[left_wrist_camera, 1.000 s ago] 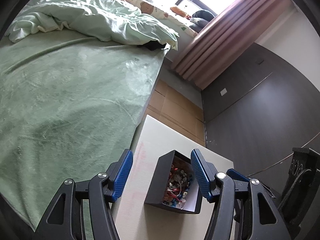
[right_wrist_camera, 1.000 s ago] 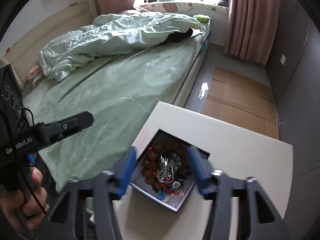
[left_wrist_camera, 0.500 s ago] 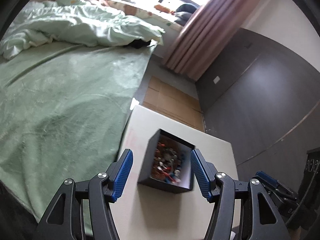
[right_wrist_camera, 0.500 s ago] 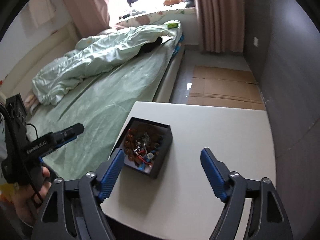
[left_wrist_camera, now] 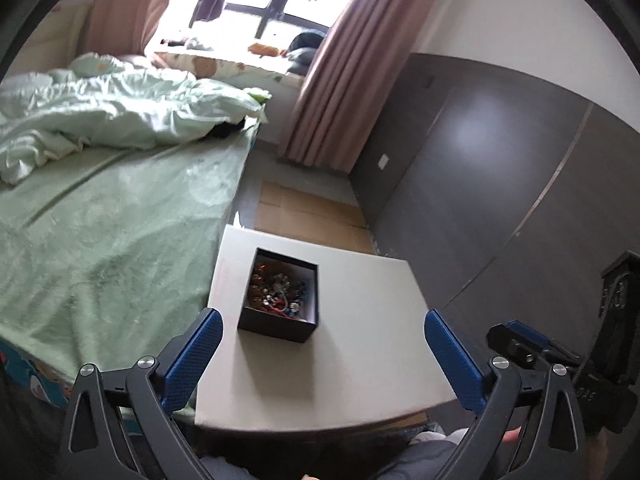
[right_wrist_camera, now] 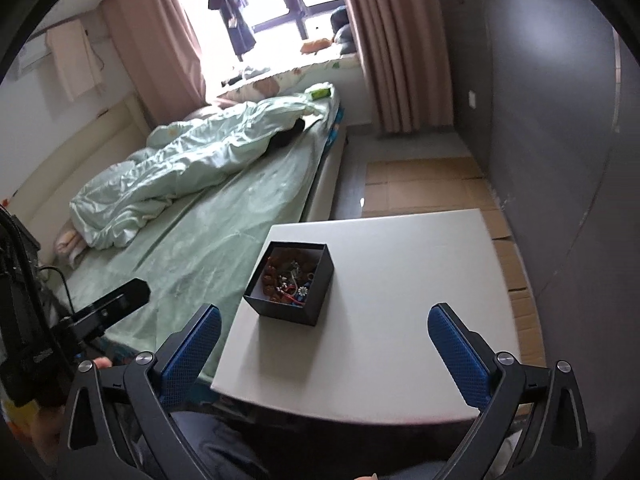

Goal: Organize jewelry

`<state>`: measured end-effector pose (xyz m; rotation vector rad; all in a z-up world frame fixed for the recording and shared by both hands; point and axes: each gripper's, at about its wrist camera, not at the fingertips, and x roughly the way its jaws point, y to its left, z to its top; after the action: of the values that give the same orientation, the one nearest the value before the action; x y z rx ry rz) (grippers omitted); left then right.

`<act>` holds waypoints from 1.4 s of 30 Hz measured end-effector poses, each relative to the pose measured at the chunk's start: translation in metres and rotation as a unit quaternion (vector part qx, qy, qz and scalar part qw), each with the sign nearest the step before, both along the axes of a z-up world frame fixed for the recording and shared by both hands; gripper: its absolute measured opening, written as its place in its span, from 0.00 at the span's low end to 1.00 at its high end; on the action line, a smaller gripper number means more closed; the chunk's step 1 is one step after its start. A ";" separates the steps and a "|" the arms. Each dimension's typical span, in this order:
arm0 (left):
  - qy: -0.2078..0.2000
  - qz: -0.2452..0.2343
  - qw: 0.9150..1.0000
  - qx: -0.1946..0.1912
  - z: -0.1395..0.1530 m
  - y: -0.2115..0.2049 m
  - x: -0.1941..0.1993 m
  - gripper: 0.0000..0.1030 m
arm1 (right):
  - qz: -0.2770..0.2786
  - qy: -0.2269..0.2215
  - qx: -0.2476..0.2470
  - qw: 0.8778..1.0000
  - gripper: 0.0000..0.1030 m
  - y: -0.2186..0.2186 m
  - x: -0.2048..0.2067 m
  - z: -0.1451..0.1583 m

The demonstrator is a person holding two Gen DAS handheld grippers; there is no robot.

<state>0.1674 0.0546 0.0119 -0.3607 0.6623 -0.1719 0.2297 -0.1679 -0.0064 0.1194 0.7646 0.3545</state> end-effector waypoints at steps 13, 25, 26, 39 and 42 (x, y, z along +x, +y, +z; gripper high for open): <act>-0.041 -0.018 0.997 0.070 0.024 -0.030 -0.072 1.00 | -0.017 -0.044 -0.003 0.999 1.00 -0.015 -0.081 0.013; -0.045 -0.045 0.993 0.094 0.016 -0.047 -0.111 1.00 | -0.052 -0.070 -0.001 0.996 1.00 -0.037 -0.146 0.009; -0.047 -0.049 0.993 0.096 0.016 -0.048 -0.114 1.00 | -0.055 -0.072 0.000 0.996 1.00 -0.038 -0.150 0.009; -0.056 -0.062 0.989 0.119 0.017 -0.047 -0.142 1.00 | -0.076 -0.094 0.002 0.993 1.00 -0.049 -0.192 0.008; -0.059 -0.060 0.990 0.117 0.018 -0.045 -0.144 1.00 | -0.074 -0.094 -0.001 0.993 1.00 -0.045 -0.194 0.009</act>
<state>0.0236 0.0095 0.0298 -0.0830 0.5811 -0.2262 0.0356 -0.2130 0.0030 0.1373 0.5668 0.2198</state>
